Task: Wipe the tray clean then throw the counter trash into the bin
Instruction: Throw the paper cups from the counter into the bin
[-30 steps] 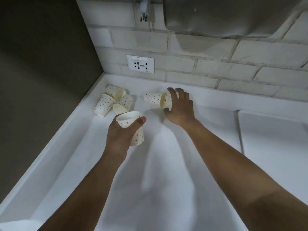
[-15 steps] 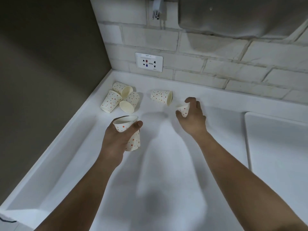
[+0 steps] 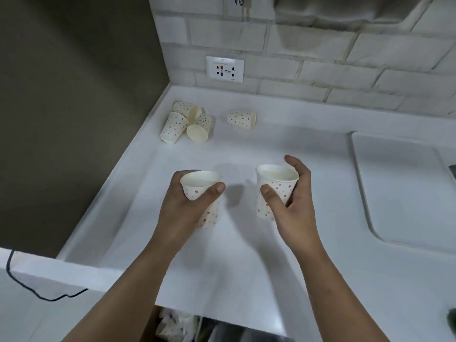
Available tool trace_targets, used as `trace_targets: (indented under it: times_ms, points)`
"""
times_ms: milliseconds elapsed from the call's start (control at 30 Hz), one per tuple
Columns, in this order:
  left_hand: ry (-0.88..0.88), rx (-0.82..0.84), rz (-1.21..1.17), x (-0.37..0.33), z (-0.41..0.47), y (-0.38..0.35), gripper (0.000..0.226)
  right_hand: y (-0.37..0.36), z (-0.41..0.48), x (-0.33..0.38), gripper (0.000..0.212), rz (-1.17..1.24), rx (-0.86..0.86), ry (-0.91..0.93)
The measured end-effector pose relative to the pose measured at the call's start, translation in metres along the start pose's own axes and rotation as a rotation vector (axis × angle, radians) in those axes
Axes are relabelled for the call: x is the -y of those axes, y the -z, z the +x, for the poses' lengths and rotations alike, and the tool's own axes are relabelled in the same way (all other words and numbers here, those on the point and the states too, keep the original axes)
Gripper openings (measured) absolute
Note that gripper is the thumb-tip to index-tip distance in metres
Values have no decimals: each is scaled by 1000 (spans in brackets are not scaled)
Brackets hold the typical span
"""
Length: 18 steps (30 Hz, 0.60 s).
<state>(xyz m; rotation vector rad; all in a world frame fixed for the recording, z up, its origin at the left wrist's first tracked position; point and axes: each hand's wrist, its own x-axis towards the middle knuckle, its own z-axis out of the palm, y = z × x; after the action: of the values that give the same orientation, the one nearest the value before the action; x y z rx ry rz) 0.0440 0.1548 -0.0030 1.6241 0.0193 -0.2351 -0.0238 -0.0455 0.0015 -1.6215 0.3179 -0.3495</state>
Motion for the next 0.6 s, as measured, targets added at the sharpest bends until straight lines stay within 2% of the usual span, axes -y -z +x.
trace_targets:
  times_ms: [300,467,600]
  points:
    - [3,157,150,13,-98,89,60,-59,-145,-11,73,-145,-25,-81]
    - [36,229,209,40,-141,147,61,-94,-213,-25,72,-205,39,-127]
    - [75,208,210,68,-167,182,68,-119,-248,-42,73,-275,115,-141]
